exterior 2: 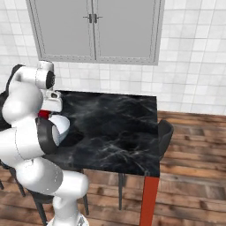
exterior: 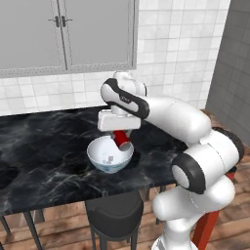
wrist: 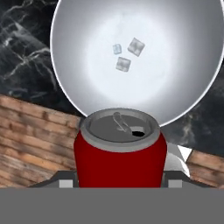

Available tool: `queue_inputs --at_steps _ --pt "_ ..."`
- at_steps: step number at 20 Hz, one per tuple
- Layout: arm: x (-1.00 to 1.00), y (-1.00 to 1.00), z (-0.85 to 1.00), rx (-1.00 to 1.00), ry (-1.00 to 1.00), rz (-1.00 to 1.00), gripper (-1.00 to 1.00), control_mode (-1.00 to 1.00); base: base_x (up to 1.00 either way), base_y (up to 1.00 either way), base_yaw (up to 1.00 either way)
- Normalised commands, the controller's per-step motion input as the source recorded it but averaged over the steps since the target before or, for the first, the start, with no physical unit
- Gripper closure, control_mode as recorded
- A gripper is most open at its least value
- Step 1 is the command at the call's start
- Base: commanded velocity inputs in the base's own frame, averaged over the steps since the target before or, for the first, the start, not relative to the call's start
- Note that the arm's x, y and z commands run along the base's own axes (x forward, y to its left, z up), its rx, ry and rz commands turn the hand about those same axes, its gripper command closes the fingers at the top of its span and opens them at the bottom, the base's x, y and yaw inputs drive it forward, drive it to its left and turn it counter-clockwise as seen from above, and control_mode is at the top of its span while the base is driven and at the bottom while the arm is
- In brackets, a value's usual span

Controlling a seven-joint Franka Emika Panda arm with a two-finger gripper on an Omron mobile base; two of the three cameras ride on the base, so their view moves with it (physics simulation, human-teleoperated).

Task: Open the fridge, grab two sodas, and place both sodas inside the bowl with ice on the dining counter.

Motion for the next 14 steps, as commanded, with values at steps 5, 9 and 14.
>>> queue_inputs --at_steps 5,9,14 --pt "0.11 0.07 -0.41 -0.11 0.08 0.00 1.00 -1.00 0.00 0.00 0.00" --pt "0.20 0.00 -0.26 -0.06 0.01 0.00 1.00 -1.00 0.00 0.00 0.00" --pt "0.29 0.00 -0.24 -0.05 0.00 0.00 1.00 -1.00 0.00 0.00 0.00"
